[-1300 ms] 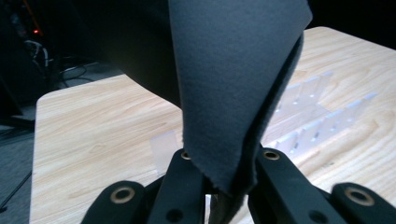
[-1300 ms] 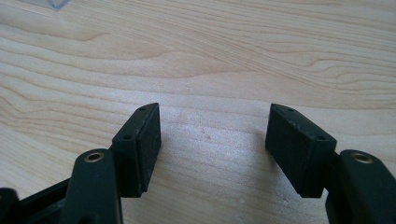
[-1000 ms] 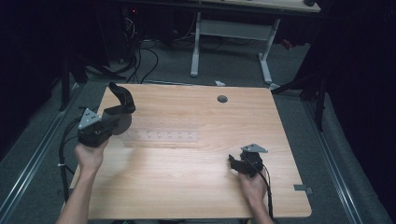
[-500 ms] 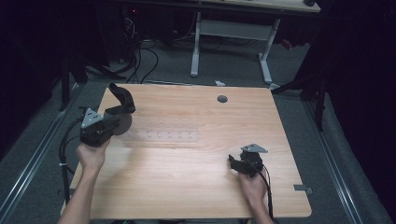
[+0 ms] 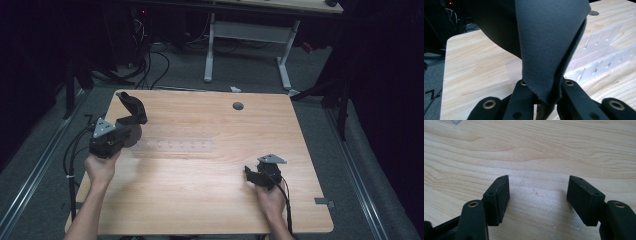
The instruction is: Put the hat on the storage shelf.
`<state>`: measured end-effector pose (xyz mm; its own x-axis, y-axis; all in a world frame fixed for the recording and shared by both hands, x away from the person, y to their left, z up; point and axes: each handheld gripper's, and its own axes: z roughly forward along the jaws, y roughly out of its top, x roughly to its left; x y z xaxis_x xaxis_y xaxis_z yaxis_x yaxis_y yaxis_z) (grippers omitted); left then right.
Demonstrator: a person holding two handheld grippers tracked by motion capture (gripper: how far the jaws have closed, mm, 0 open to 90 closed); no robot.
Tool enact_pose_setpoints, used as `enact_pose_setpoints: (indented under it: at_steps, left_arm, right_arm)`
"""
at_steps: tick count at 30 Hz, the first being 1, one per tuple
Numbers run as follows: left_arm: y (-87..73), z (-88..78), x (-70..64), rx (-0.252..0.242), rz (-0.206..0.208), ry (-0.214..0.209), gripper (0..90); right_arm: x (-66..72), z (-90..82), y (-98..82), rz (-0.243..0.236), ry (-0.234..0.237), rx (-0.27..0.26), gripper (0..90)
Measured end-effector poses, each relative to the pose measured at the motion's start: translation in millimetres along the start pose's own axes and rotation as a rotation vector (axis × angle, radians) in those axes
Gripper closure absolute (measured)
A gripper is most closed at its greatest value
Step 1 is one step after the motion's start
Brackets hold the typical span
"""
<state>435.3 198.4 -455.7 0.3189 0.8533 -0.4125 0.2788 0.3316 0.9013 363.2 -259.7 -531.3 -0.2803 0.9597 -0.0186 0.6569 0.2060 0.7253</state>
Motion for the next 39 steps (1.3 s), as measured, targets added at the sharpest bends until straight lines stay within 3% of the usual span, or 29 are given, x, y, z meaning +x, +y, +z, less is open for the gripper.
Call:
enact_pose_setpoints:
  at_steps: [14,18,24,27,39]
  left_arm:
    - [-13.7,-0.7,2.9,0.028,-0.003,-0.005,84.0]
    - [-11.5,-4.5,6.3,0.025,-0.044,-0.007,74.2]
    - [-5.5,-12.8,11.5,0.027,-0.114,0.014,47.6]
    - [-5.7,-20.6,13.0,0.017,-0.115,0.012,41.2]
    - [-26.5,-45.4,20.8,0.040,-0.156,0.035,35.6]
  right_arm:
    - [-0.1,0.2,0.0,-0.004,0.002,-0.001,35.2]
    - [-0.1,0.2,0.0,-0.005,0.002,-0.001,35.1]
    - [0.1,0.2,0.1,-0.003,0.001,0.000,35.2]
    - [0.1,0.2,0.1,-0.003,0.001,0.000,35.2]
    - [0.1,0.2,0.0,-0.004,0.001,-0.001,35.1]
